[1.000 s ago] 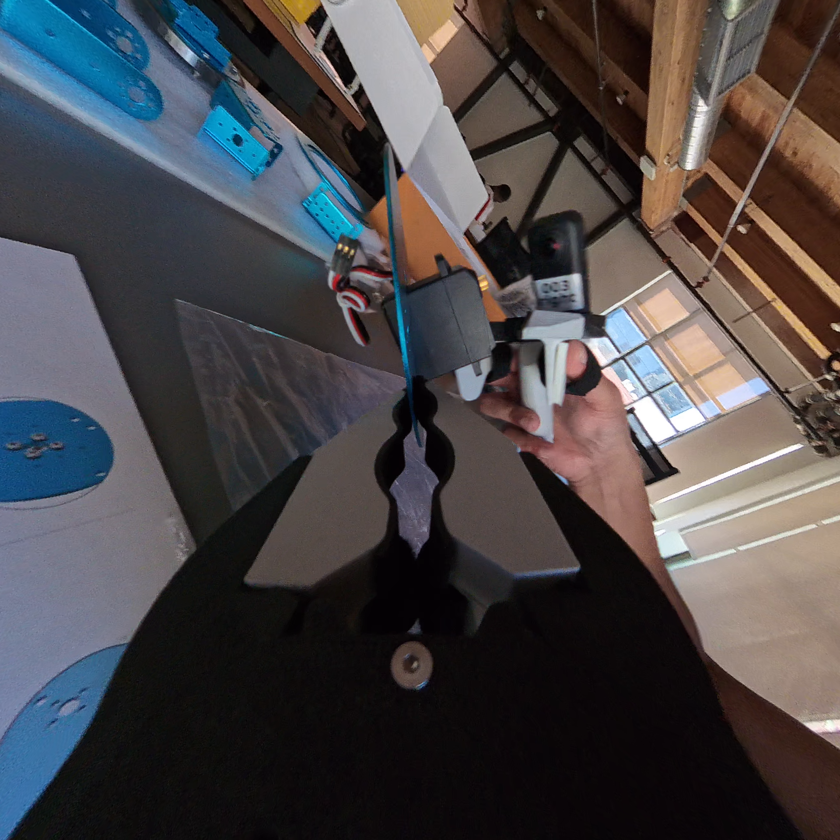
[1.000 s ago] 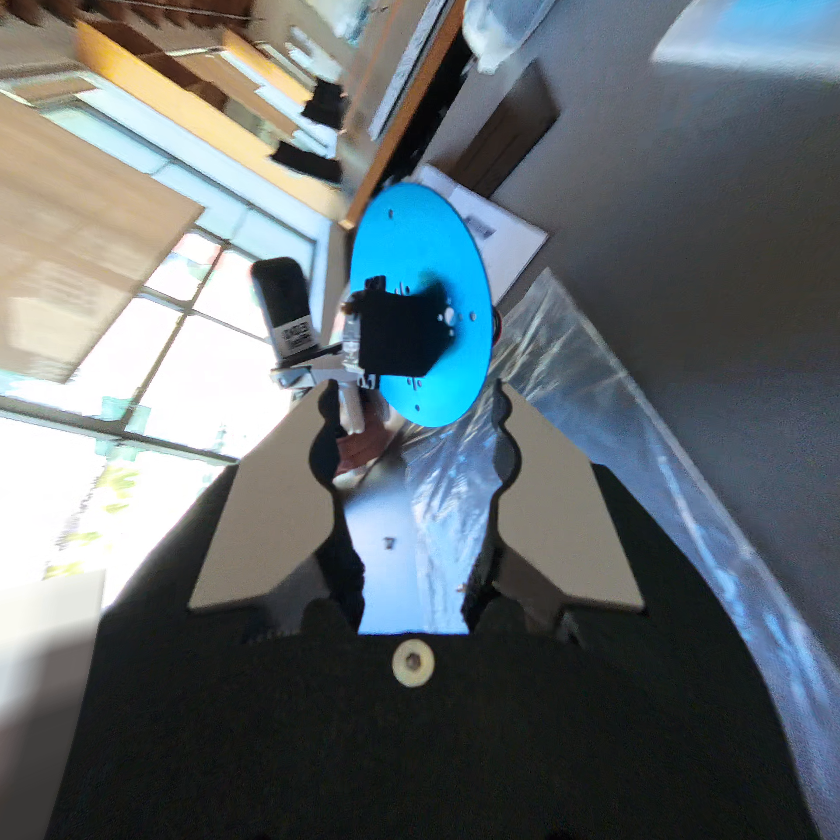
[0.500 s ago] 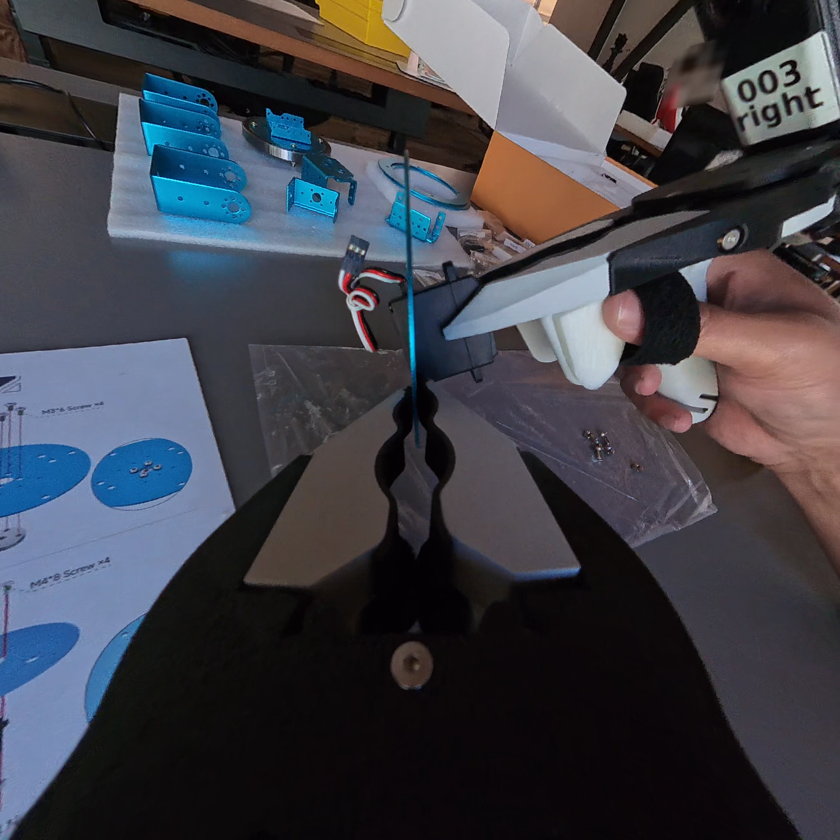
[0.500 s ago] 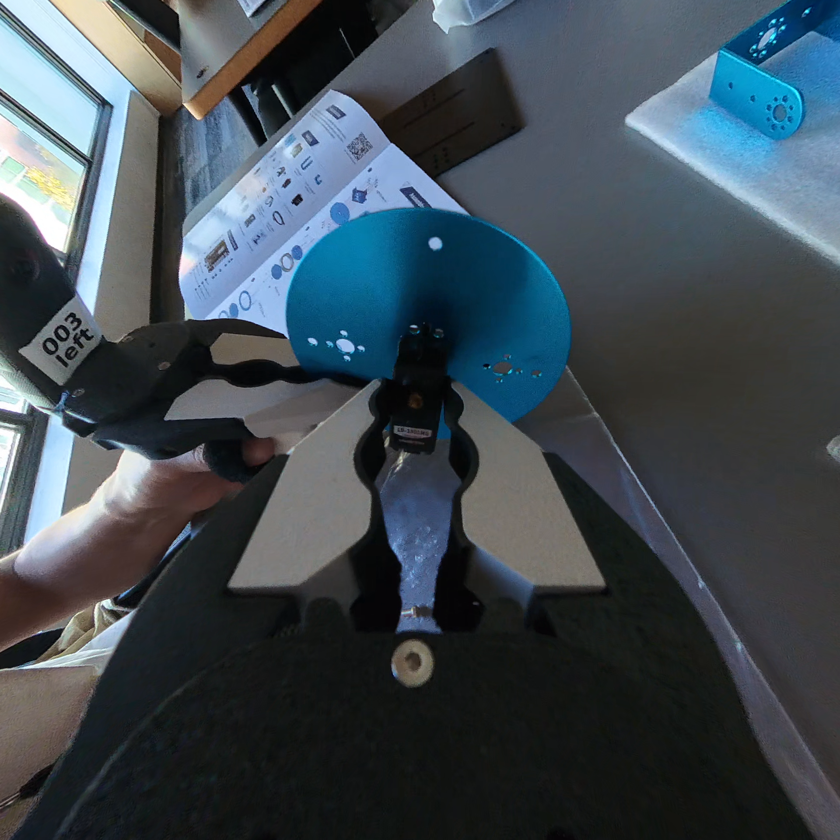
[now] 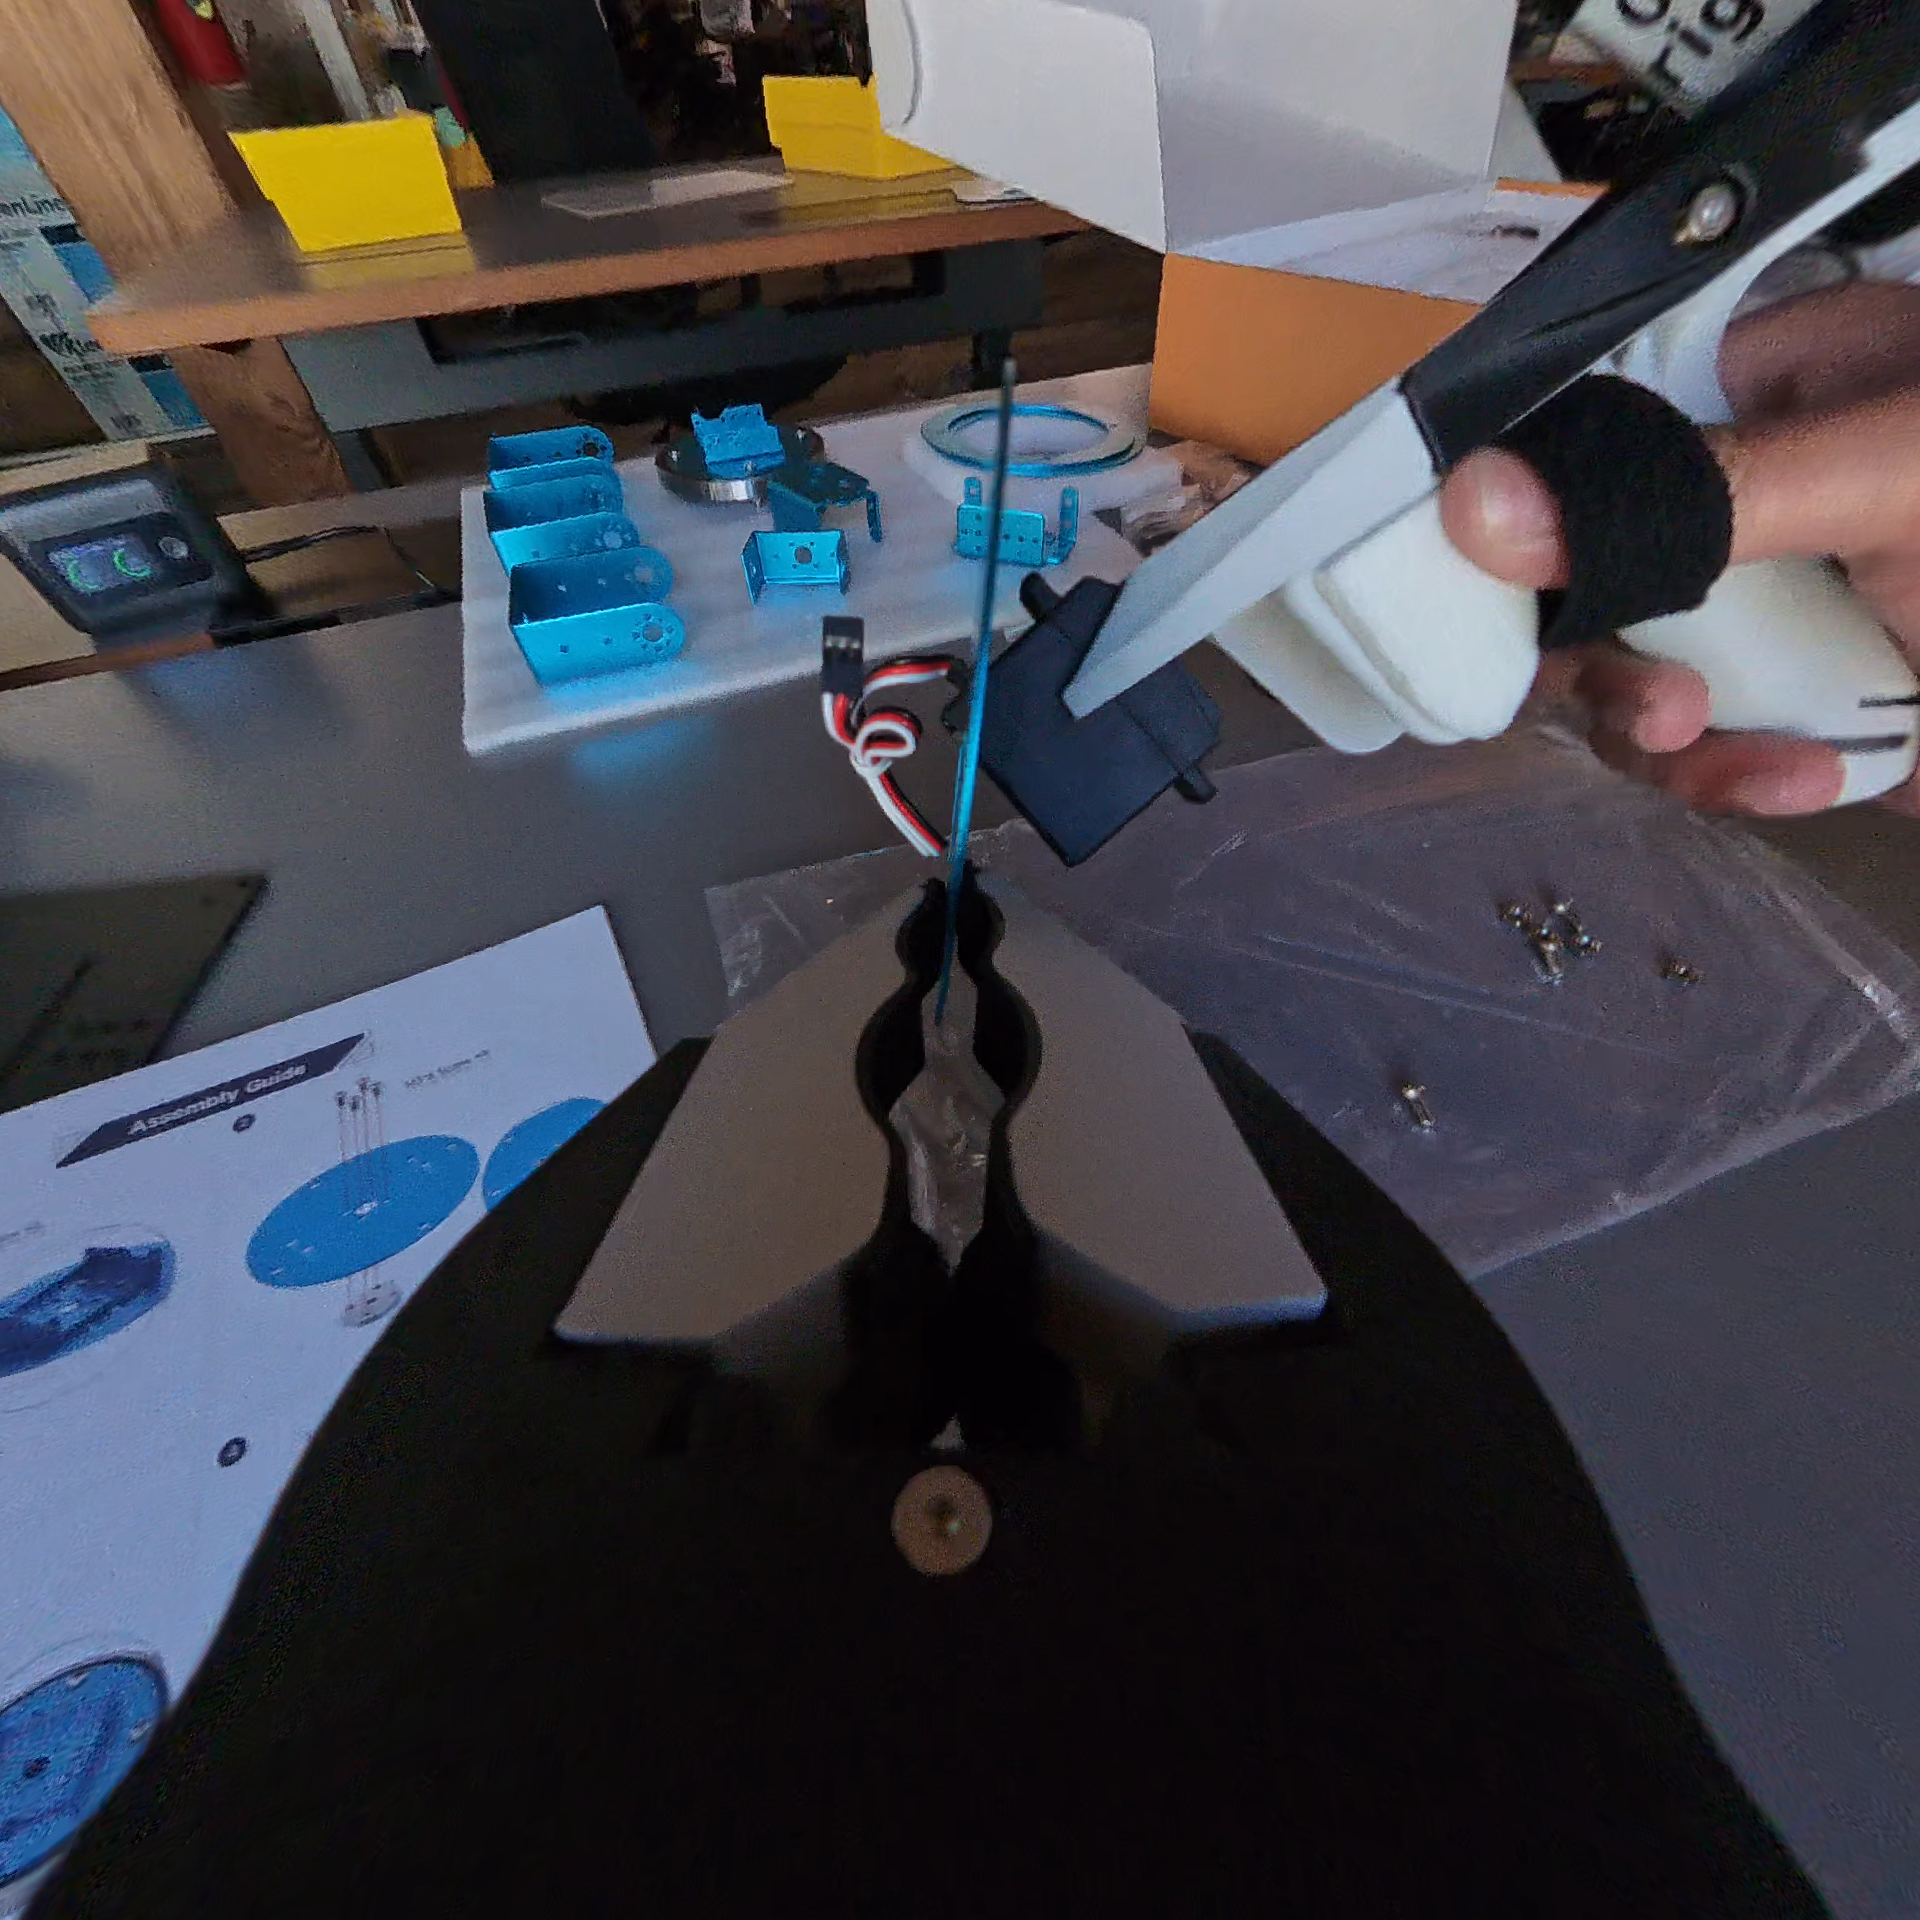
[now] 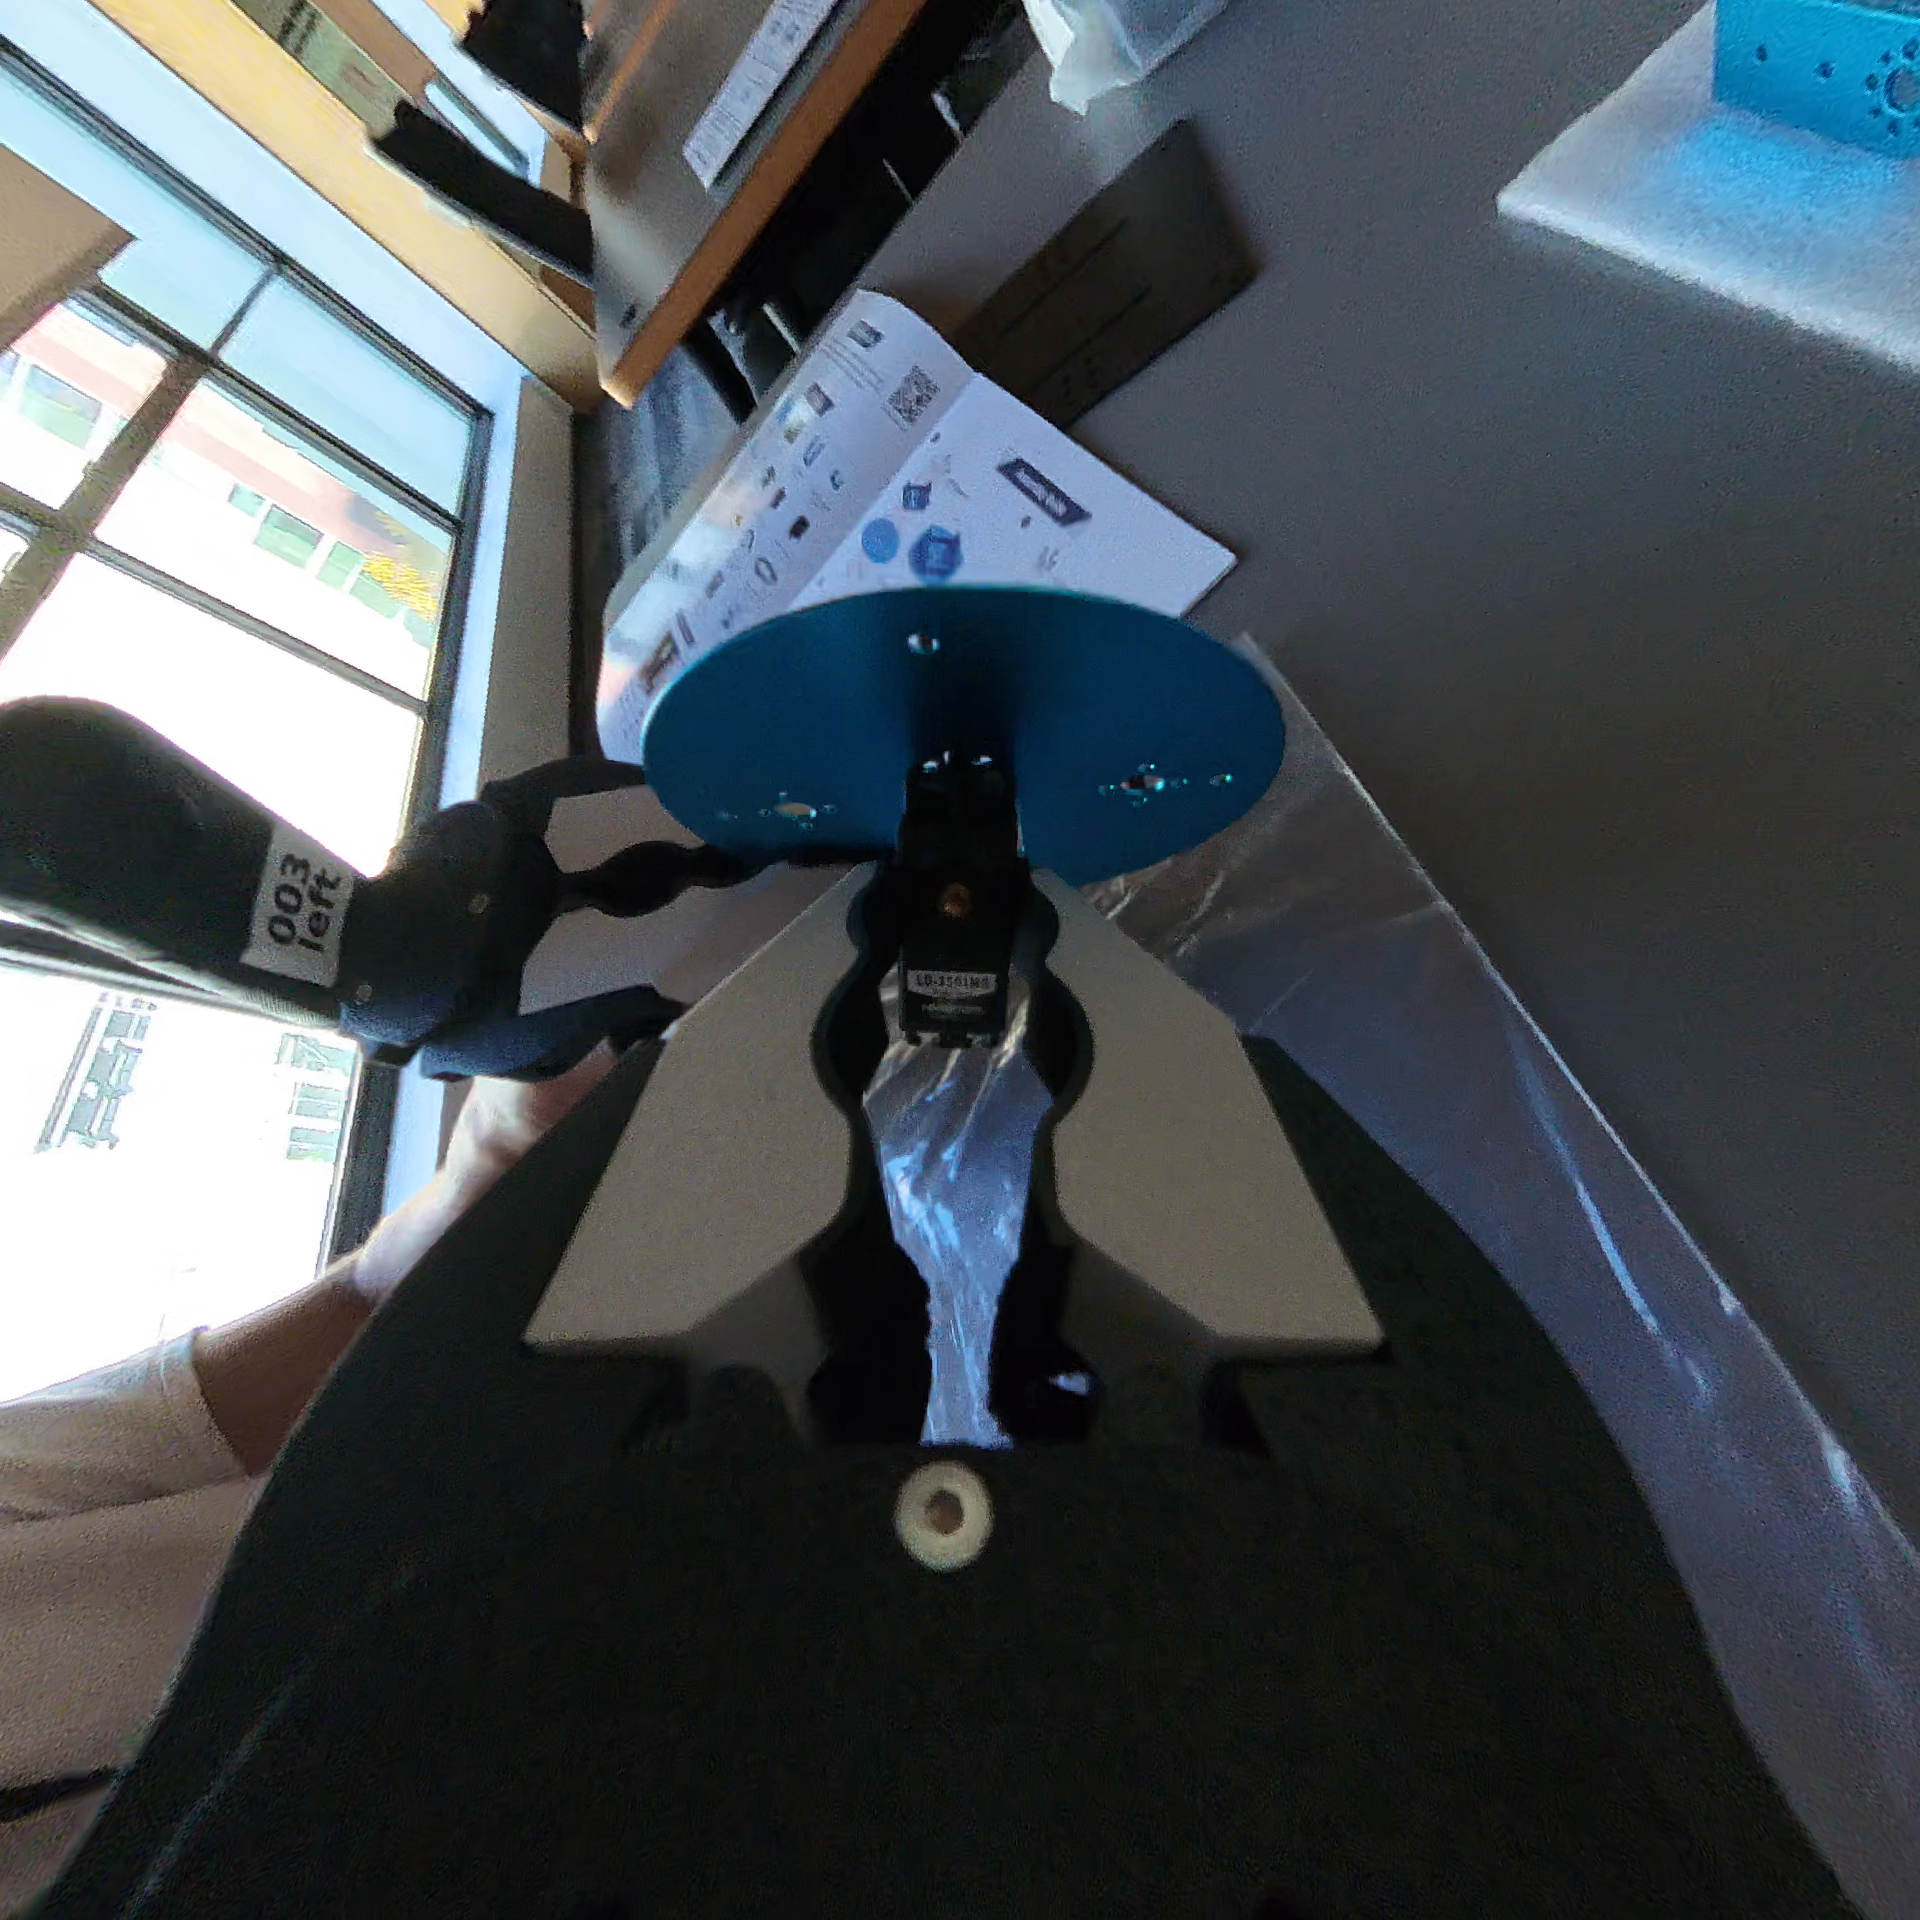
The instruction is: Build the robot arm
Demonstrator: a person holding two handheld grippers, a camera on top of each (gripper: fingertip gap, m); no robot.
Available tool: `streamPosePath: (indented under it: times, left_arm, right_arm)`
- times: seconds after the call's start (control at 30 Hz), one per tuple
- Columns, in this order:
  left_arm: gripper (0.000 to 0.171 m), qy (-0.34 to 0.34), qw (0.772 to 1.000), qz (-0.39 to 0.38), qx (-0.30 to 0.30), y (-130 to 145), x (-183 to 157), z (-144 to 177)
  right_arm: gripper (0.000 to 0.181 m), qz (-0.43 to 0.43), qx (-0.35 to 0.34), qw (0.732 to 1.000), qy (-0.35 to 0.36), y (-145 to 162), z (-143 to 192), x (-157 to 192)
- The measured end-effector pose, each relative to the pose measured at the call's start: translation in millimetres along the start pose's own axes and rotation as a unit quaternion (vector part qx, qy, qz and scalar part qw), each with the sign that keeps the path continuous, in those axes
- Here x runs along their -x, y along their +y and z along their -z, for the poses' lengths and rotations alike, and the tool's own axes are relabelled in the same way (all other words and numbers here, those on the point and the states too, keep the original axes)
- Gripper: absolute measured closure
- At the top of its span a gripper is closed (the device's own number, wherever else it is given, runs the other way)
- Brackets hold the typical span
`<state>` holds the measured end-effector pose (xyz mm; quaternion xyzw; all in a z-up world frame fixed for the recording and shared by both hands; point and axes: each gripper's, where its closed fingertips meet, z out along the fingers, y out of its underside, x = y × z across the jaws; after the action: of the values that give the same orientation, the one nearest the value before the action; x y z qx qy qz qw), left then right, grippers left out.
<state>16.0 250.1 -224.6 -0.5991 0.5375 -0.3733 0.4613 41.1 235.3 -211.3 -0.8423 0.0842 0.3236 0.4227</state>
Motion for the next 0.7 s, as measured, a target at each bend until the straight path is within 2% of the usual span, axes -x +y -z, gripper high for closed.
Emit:
streamPosePath:
  times: [0.07, 0.13, 0.17, 0.37, 0.43, 0.5, 0.53, 0.6, 0.63, 0.7]
  left_arm:
    - [0.171, -0.041, 0.998, -0.046, 0.015, 1, 8, 1]
    - [0.171, -0.035, 0.995, -0.091, 0.011, -1, 6, 1]
    - [0.171, -0.031, 0.996, -0.087, 0.012, -1, 6, 1]
    - [0.171, -0.004, 0.999, -0.013, -0.033, -21, 11, 8]
    - [0.171, 0.036, 0.996, 0.059, -0.056, -30, 2, 8]
    - [0.171, 0.110, 0.977, 0.167, -0.076, -38, -11, 8]
    - [0.171, 0.115, 0.970, 0.196, -0.083, -38, -8, 7]
    - [0.171, 0.133, 0.955, 0.249, -0.087, -37, -4, 6]
    - [0.171, 0.133, 0.954, 0.255, -0.081, -33, -2, 5]
    - [0.171, 0.104, 0.971, 0.203, -0.076, -28, 1, 6]
  right_arm:
    - [0.161, 0.019, 0.047, 0.999, 0.010, 12, 3, 0]
    - [0.161, 0.012, 0.071, 0.997, -0.011, 20, 5, 5]
    - [0.161, 0.010, 0.081, 0.997, -0.013, 24, 6, 3]
    - [0.161, 0.019, 0.059, 0.998, -0.032, 13, 24, 5]
    - [0.161, 0.029, 0.058, 0.997, -0.040, 12, 30, 9]
    - [0.161, 0.056, 0.063, 0.994, -0.068, 17, 22, 22]
    - [0.161, 0.074, 0.069, 0.992, -0.072, 19, 18, 26]
    - [0.162, 0.108, 0.038, 0.992, -0.052, 7, 16, 30]
    - [0.162, 0.115, 0.021, 0.991, -0.058, 1, 18, 35]
    - [0.161, 0.117, -0.004, 0.992, -0.047, -8, 25, 33]
